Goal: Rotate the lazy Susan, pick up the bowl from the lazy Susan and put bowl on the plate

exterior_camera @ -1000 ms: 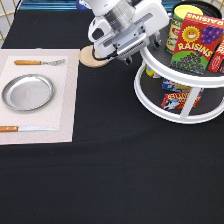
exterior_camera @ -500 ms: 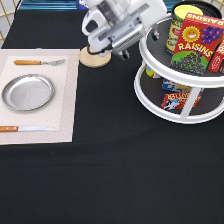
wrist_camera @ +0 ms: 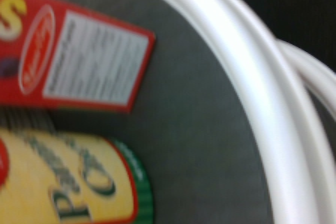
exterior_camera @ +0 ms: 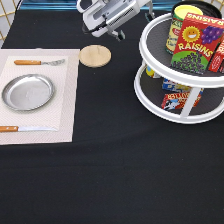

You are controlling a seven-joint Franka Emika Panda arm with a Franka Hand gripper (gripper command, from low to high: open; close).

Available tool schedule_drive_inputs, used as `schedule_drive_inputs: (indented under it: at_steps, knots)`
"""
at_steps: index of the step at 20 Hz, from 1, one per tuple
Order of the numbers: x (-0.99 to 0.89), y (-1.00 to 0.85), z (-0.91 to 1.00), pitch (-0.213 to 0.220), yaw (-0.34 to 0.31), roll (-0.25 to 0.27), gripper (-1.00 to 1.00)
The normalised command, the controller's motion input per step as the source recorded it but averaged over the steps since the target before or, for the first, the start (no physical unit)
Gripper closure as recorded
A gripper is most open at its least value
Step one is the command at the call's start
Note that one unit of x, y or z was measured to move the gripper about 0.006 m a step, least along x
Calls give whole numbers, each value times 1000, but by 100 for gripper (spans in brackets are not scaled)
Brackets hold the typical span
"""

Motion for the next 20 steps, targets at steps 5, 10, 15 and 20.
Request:
schedule_drive_inputs:
  at_steps: [5,10,15,20]
  knots:
    - [-310,637,-151,32,-64,-93,-100]
    - [-297,332,-294,30,-71,-72,-100]
    - [-36,-9,-223,3,-68,-38,-100]
    - [347,0,-23,0,-29,-68,-100]
